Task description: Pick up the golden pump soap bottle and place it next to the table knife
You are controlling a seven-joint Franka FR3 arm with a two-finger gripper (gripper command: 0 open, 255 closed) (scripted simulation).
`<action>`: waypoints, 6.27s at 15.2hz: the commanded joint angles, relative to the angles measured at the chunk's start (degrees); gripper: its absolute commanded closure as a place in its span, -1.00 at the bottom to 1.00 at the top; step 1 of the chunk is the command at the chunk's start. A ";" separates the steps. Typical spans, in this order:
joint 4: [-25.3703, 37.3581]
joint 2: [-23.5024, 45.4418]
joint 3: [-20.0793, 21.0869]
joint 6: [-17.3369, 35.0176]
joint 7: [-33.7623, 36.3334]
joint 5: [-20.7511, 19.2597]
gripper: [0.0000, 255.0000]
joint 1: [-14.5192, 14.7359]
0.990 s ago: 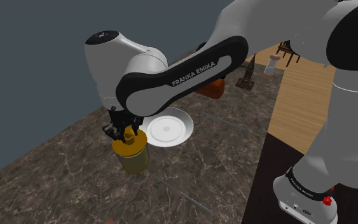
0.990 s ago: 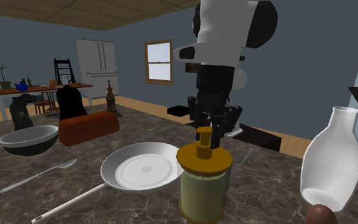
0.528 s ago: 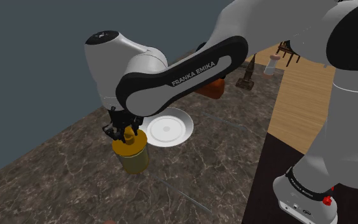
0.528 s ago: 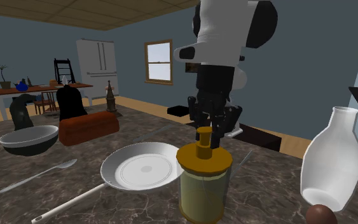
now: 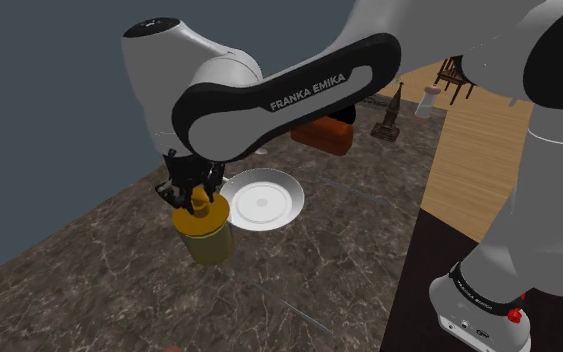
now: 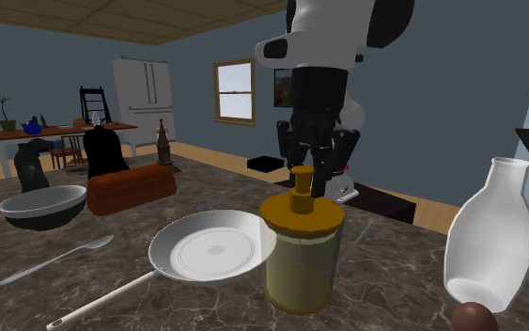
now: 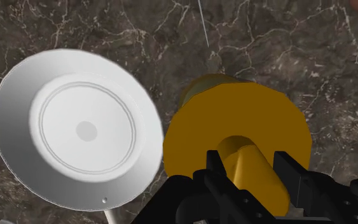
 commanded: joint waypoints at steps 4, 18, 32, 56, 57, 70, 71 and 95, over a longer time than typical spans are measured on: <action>2.79 -0.94 0.36 -3.55 -0.50 0.72 1.00 0.12; -12.28 -21.16 -1.65 -4.76 -14.20 12.53 1.00 -9.51; -27.01 -43.07 -15.01 -10.42 -35.51 20.10 1.00 -14.82; -21.80 -51.72 -40.97 -24.59 -67.65 11.42 1.00 -23.77; -20.79 -51.28 -42.07 -25.10 -69.03 11.03 1.00 -24.09; -20.75 -49.43 -48.83 -22.80 -77.19 8.76 1.00 -26.09; -21.74 -49.68 -48.86 -22.06 -77.15 8.68 1.00 -26.14; -42.06 -52.03 -50.54 -4.04 -76.82 6.93 1.00 -27.20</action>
